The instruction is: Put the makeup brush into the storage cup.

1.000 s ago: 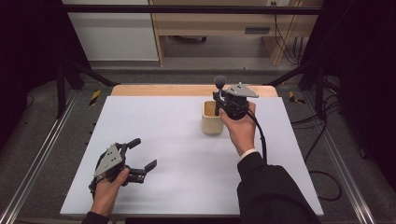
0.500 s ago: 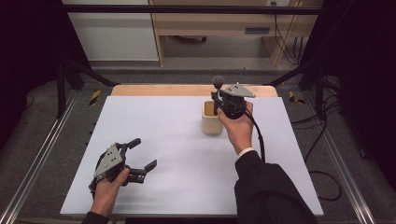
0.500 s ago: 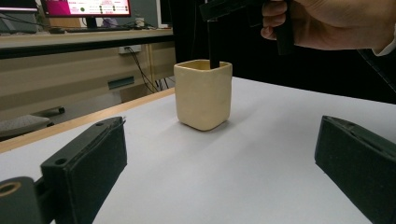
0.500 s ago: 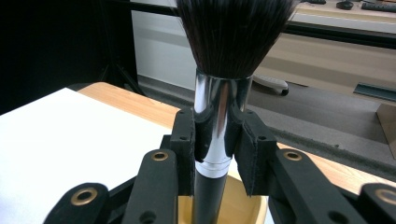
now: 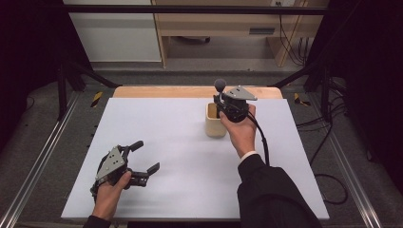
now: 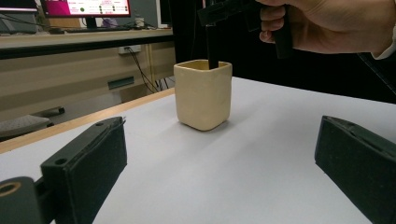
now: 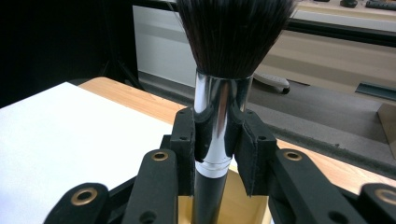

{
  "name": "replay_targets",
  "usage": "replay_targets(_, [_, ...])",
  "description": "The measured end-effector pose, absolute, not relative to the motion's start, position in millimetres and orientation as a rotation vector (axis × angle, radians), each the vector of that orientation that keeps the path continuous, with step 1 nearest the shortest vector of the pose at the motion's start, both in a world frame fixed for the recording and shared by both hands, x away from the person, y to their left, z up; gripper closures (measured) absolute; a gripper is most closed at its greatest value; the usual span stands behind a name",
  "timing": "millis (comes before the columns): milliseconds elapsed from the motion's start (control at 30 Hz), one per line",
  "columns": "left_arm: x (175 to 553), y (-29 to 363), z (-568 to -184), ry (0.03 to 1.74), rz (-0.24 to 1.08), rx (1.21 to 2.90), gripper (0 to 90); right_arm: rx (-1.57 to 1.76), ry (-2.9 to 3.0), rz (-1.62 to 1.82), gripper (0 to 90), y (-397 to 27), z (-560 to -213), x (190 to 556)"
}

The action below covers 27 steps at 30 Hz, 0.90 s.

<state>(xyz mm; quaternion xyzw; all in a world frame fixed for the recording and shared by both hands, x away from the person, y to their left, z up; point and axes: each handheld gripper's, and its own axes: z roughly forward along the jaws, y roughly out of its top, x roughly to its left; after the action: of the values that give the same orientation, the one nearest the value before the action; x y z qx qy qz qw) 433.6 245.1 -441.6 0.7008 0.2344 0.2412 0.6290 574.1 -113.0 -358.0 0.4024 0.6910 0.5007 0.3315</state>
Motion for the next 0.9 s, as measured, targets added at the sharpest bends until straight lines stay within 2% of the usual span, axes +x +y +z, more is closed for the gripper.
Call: replay_targets(900, [434, 243, -442, 0.532, 0.552, 1.617, 1.5, 1.078, 1.805, 1.309, 70.4, -113, -374, 574])
